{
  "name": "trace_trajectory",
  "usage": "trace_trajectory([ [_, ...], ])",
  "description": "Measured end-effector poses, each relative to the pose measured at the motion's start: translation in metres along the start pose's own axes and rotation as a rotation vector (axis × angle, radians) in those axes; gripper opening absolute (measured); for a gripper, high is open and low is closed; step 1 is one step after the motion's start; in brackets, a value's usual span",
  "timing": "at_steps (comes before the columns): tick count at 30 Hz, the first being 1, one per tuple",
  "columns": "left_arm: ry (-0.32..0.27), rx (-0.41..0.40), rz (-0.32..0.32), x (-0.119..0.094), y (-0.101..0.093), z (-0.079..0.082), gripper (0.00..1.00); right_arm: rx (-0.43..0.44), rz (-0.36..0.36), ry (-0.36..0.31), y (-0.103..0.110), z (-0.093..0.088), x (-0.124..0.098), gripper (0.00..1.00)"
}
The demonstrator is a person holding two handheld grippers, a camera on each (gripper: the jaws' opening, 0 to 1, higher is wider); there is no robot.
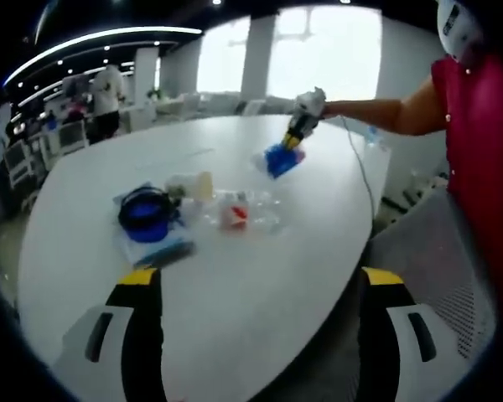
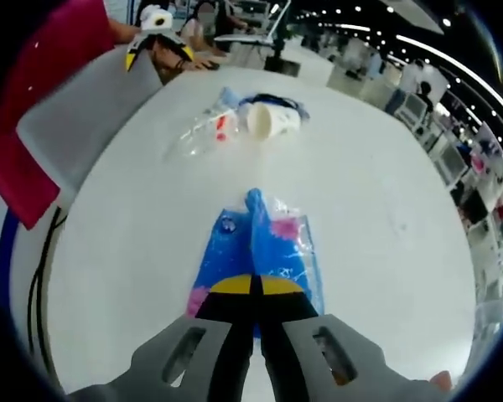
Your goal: Arrange the tabletop items into an orderly group along one side of the table until the central work area is clear of visible clutter.
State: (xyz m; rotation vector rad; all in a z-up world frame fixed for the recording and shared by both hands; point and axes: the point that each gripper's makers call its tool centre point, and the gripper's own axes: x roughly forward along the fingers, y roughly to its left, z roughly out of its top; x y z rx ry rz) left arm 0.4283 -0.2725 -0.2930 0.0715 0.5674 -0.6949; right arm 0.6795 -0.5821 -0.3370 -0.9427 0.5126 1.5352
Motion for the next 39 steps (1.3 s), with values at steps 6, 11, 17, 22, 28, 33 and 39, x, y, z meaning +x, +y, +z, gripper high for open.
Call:
trace_trajectory([
  [6,0.014,-0.013,0.000,0.002,0.000,-0.003,0.93,-0.007,0.008,0.019,-0.004,-0.011,0.008,0.01],
  [11,0.025,-0.018,-0.005,0.003,-0.001,-0.005,0.93,-0.026,0.039,0.066,-0.004,-0.022,0.015,0.01],
  [17,0.035,-0.026,-0.006,0.005,-0.002,-0.007,0.92,-0.039,0.027,0.102,-0.013,-0.031,0.018,0.01],
  [22,0.041,-0.027,-0.004,0.006,-0.003,-0.007,0.92,-0.038,0.019,0.115,-0.016,-0.036,0.019,0.02],
  [28,0.052,-0.028,-0.004,0.007,-0.005,-0.008,0.91,-0.033,0.008,0.120,-0.017,-0.040,0.019,0.03],
  [33,0.051,-0.027,-0.002,0.007,-0.006,-0.007,0.91,-0.033,-0.003,0.126,-0.018,-0.042,0.018,0.04],
  [39,0.051,-0.026,-0.003,0.007,-0.007,-0.006,0.91,-0.032,-0.015,0.128,-0.020,-0.041,0.015,0.06],
])
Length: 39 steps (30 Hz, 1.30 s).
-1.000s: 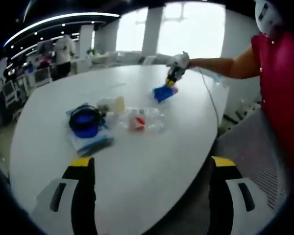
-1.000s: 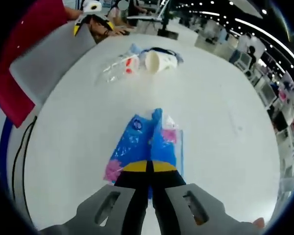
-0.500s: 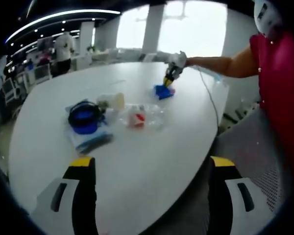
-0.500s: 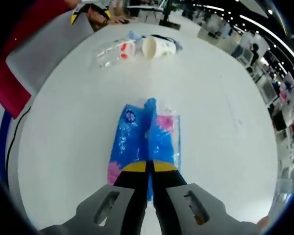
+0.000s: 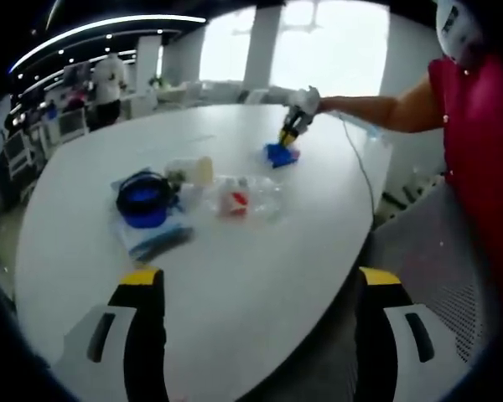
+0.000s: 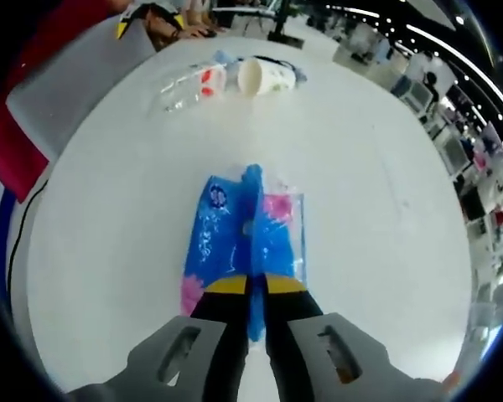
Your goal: Arrange the tabletop items into an orderly group along one side of the table until the central work area is clear of visible clutter.
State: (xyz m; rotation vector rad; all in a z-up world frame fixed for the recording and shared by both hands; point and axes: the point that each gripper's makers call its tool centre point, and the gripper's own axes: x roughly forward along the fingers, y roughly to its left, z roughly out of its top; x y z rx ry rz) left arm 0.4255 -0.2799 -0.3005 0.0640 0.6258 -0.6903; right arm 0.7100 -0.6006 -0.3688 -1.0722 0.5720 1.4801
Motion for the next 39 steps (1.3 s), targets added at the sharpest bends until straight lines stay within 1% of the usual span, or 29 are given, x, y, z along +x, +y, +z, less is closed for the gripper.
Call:
trace_trajectory([
  [10,-0.002,0.000,-0.002,0.000,-0.002,0.002,0.91,0.007,-0.009,0.011,-0.002,0.000,0.000,0.09],
  [19,-0.009,0.003,-0.010,-0.002,0.001,0.001,0.90,0.025,-0.034,-0.003,-0.004,0.009,-0.009,0.11],
  [22,-0.011,0.006,-0.013,-0.002,0.001,0.001,0.90,0.044,-0.054,-0.021,-0.005,0.013,-0.013,0.16],
  [25,-0.013,0.009,-0.016,-0.003,0.002,0.000,0.90,0.062,-0.082,-0.044,-0.007,0.018,-0.021,0.20],
  [28,-0.017,0.012,-0.020,-0.004,0.003,-0.001,0.90,0.087,-0.101,-0.055,-0.010,0.016,-0.026,0.23],
  [35,-0.025,0.022,-0.031,-0.004,0.001,0.000,0.90,0.117,-0.147,-0.082,-0.006,0.028,-0.040,0.30],
  [39,-0.035,0.030,-0.037,-0.004,0.002,0.001,0.90,0.134,-0.168,-0.098,-0.002,0.036,-0.048,0.33],
])
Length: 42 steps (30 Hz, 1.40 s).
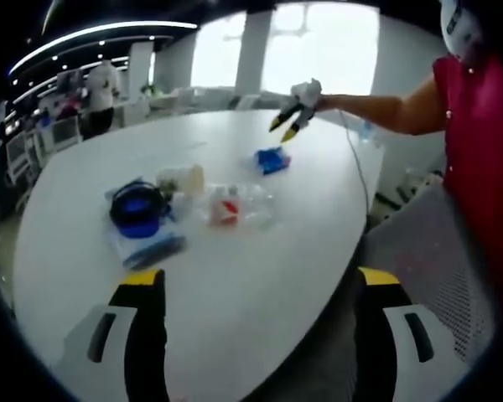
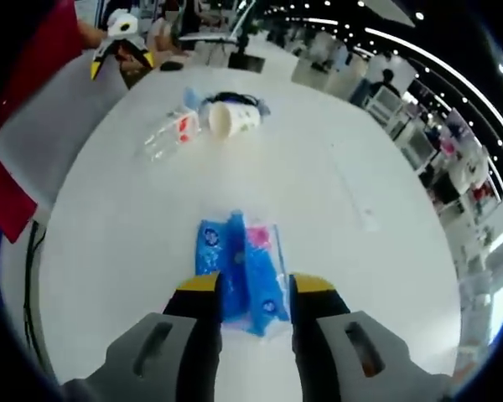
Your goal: Arrange the tabletop items into an orderly group along one side of the table until the central work area is clear of visible clutter.
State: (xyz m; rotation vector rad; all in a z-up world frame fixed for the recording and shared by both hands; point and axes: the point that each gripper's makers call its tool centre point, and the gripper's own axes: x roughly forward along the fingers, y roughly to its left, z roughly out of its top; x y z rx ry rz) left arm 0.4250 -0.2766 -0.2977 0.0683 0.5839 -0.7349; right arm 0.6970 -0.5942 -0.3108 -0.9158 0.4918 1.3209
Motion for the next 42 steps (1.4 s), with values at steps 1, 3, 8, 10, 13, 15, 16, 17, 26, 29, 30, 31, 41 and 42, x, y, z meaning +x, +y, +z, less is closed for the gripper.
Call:
trace_trajectory([
  [1,-0.002,0.001,-0.002,0.000,0.000,0.000,0.90,0.004,-0.003,-0.002,0.001,0.001,-0.002,0.33],
  [3,-0.009,0.006,-0.005,0.000,0.000,0.001,0.90,0.015,-0.013,-0.007,0.004,0.005,-0.005,0.33],
  [8,-0.025,0.020,-0.015,-0.001,-0.004,0.005,0.90,0.051,-0.033,-0.029,0.015,0.014,-0.012,0.32],
  [10,-0.032,0.023,-0.018,-0.002,-0.005,0.007,0.90,0.063,-0.038,-0.034,0.021,0.019,-0.014,0.33],
  [13,-0.040,0.033,-0.024,-0.002,-0.008,0.009,0.90,0.084,-0.052,-0.049,0.029,0.027,-0.020,0.33],
  [15,-0.045,0.040,-0.028,-0.003,-0.009,0.011,0.90,0.095,-0.060,-0.058,0.033,0.031,-0.023,0.33],
  [16,-0.051,0.045,-0.030,-0.003,-0.010,0.012,0.90,0.102,-0.065,-0.060,0.036,0.033,-0.025,0.33],
  [17,-0.056,0.048,-0.032,-0.003,-0.011,0.014,0.90,0.106,-0.070,-0.060,0.039,0.035,-0.027,0.33],
  [26,-0.104,0.073,-0.064,-0.007,-0.021,0.025,0.89,0.152,-0.099,-0.109,0.073,0.062,-0.033,0.32],
  [29,-0.116,0.087,-0.074,-0.008,-0.024,0.028,0.89,0.168,-0.101,-0.121,0.088,0.073,-0.032,0.32],
  [30,-0.119,0.088,-0.076,-0.009,-0.025,0.029,0.88,0.169,-0.101,-0.121,0.090,0.074,-0.031,0.32],
  [31,-0.127,0.090,-0.079,-0.009,-0.026,0.031,0.88,0.172,-0.098,-0.120,0.098,0.078,-0.030,0.32],
  [41,-0.174,0.107,-0.099,-0.016,-0.032,0.041,0.86,0.200,-0.080,-0.149,0.153,0.111,-0.018,0.31],
  [42,-0.178,0.107,-0.101,-0.016,-0.032,0.042,0.87,0.200,-0.078,-0.148,0.156,0.112,-0.017,0.31],
])
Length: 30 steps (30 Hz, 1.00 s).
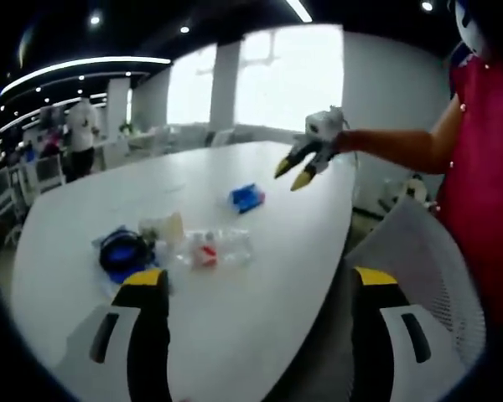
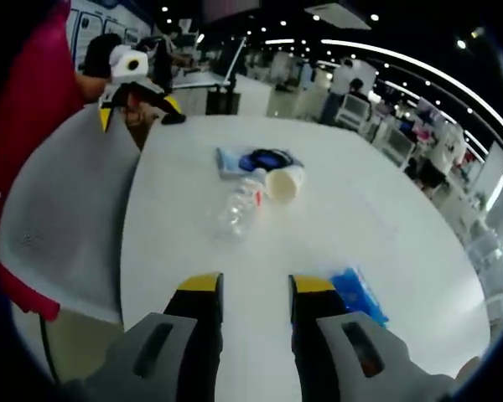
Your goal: Arrange the tabletop items into an orderly group along one side of the table until the central work area is clear of visible clutter.
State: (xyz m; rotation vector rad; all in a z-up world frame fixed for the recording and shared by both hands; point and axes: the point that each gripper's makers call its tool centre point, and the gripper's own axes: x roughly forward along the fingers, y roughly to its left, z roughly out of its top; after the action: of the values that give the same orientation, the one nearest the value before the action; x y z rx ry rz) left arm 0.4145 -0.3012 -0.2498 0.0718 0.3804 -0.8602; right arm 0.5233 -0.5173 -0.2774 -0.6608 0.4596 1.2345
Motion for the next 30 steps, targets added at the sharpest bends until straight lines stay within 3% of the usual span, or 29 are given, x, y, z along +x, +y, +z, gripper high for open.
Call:
trace_trajectory([
  [5,-0.020,0.011,-0.006,-0.002,-0.002,0.004,0.86,0.001,0.009,-0.001,0.010,0.006,0.000,0.31],
  [15,-0.045,0.014,-0.003,-0.008,-0.003,0.011,0.84,-0.057,0.016,-0.002,0.023,0.042,0.005,0.30],
  [30,-0.076,-0.019,0.029,-0.011,0.006,0.017,0.82,-0.182,0.037,-0.017,-0.002,0.111,0.028,0.29],
])
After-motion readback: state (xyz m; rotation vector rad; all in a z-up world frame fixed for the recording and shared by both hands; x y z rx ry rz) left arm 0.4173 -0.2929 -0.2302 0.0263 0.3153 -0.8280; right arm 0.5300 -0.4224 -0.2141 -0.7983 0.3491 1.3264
